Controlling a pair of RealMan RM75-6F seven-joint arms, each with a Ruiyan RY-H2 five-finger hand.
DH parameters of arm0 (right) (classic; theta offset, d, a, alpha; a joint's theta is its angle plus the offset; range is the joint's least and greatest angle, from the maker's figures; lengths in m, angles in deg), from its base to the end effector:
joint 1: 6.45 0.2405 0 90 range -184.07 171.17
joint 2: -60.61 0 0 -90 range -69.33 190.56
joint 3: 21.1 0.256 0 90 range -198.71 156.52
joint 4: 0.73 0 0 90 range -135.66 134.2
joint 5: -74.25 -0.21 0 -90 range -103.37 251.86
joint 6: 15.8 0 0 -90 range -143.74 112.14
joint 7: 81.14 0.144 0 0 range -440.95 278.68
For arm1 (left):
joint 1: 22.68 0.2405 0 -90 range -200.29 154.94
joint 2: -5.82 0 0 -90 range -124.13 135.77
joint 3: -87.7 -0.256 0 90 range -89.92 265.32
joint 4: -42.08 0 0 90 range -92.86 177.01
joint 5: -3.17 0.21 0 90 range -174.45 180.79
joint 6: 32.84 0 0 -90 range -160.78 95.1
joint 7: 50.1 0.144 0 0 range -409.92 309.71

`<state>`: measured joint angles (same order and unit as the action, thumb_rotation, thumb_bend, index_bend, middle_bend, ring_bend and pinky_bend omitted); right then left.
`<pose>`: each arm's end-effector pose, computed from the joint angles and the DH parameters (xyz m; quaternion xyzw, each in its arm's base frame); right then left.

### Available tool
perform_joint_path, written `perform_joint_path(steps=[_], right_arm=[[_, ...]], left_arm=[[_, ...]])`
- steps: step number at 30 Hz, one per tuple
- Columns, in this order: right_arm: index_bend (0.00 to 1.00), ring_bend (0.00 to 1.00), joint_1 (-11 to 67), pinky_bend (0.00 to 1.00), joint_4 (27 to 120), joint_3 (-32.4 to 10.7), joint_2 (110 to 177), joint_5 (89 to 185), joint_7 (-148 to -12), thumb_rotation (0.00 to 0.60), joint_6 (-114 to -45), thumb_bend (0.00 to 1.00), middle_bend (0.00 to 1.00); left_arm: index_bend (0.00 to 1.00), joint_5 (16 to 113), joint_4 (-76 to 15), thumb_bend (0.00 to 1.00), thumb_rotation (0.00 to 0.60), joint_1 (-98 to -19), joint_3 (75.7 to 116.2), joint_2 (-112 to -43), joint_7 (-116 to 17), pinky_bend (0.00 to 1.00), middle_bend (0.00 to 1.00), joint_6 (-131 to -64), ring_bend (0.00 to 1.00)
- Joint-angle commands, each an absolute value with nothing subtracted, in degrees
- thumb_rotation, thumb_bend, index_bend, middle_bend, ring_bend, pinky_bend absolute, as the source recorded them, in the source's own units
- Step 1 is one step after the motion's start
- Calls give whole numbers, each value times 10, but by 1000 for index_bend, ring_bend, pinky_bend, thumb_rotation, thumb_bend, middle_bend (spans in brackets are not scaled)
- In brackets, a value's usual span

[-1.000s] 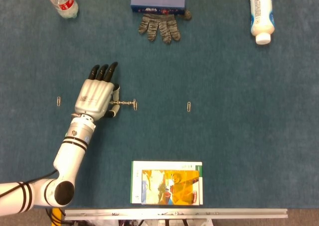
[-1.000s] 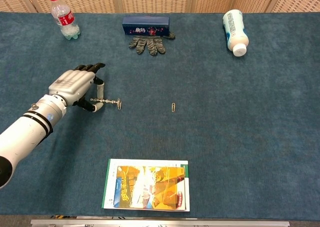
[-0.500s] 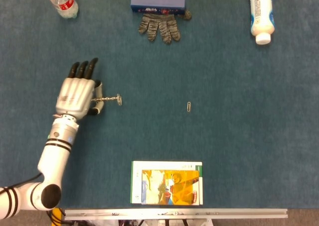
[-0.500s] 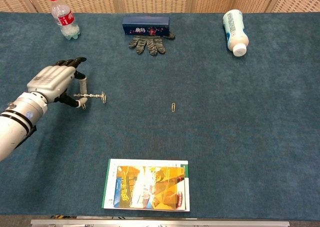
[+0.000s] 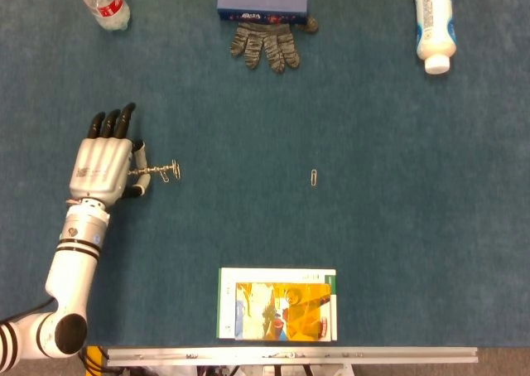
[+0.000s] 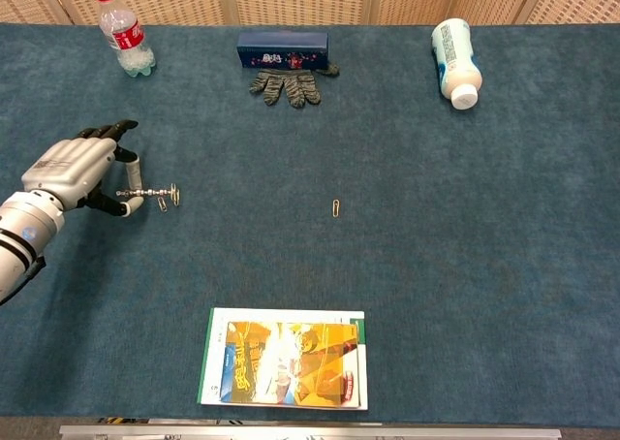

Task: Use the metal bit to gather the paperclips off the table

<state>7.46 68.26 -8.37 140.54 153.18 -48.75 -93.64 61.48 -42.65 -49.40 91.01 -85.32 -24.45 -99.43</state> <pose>-0.3377 -0.2712 0.1286 0.4478 -0.4853 0.5553 0.5055 -0.2506 0.2686 -0.0192 -0.6712 -0.4554 -0.2776 0.5148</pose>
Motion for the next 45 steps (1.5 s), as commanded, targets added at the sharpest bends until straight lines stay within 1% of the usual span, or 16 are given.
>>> perform_joint_path(steps=[1, 16, 30, 38, 45], right_arm=[[449, 435, 74, 665, 683, -84, 1405, 1531, -488, 600, -936, 0, 532], [449, 435, 74, 666, 685, -86, 1405, 1532, -489, 600, -937, 0, 532], [449, 435, 75, 666, 687, -83, 1403, 1533, -487, 600, -939, 0, 532], [449, 435, 74, 666, 690, -85, 1402, 1534, -490, 600, -940, 0, 532], [449, 435, 73, 666, 700, -81, 1389, 1541, -497, 600, -953, 0, 532]], left_arm=[[576, 614, -424, 325, 600, -492, 911, -853, -246, 0, 0, -992, 0], [576, 615, -412, 325, 600, -478, 914, -852, -253, 0, 0, -987, 0], [576, 610, -429, 325, 600, -454, 934, -812, -273, 0, 0, -1016, 0], [576, 606, -420, 325, 600, -442, 925, -808, -272, 0, 0, -1011, 0], [576, 602, -405, 325, 600, -440, 929, -811, -275, 0, 0, -1003, 0]])
